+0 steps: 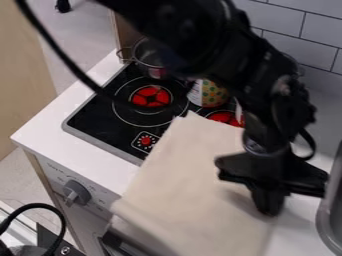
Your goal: Moved to the sidemove the white tissue to the right
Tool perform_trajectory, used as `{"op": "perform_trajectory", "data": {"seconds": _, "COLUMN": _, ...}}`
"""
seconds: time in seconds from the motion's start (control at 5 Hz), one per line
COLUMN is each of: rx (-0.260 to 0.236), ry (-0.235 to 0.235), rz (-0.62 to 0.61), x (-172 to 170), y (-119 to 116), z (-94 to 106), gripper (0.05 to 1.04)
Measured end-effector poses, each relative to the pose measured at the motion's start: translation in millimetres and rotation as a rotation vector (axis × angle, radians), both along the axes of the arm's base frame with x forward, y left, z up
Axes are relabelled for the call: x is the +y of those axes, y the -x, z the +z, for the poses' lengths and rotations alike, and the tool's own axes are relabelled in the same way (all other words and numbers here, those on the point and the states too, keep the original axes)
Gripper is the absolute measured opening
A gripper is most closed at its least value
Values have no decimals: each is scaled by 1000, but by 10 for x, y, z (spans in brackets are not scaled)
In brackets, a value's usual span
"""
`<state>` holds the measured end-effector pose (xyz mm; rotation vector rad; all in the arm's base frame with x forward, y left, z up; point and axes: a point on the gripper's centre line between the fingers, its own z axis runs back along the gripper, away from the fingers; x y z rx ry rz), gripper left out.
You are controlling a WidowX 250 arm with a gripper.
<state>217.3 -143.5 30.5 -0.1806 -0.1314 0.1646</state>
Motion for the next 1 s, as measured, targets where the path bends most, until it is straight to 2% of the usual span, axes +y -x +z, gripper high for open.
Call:
{"op": "perform_trajectory", "data": {"seconds": 0.4, "rx": -6, "ry": -20, "rz": -23, "x": 101, "y": 57, "z": 79, "gripper": 71}}
{"op": "perform_trajectory", "data": {"seconds": 0.6, "rx": -30, "ry": -22, "rz": -8, "x": 276, "y": 62, "z": 314, "gripper": 211}}
{"op": "perform_trajectory", "data": {"seconds": 0.8, "rx": -24, "ry": -12, "rz": 15, "x": 491, "y": 78, "z": 493, "gripper": 450}}
{"op": "perform_trajectory", "data": {"seconds": 1.0, "rx": -34, "ry": 22, "rz": 37, "x": 665, "y": 51, "z": 663, "gripper": 746}}
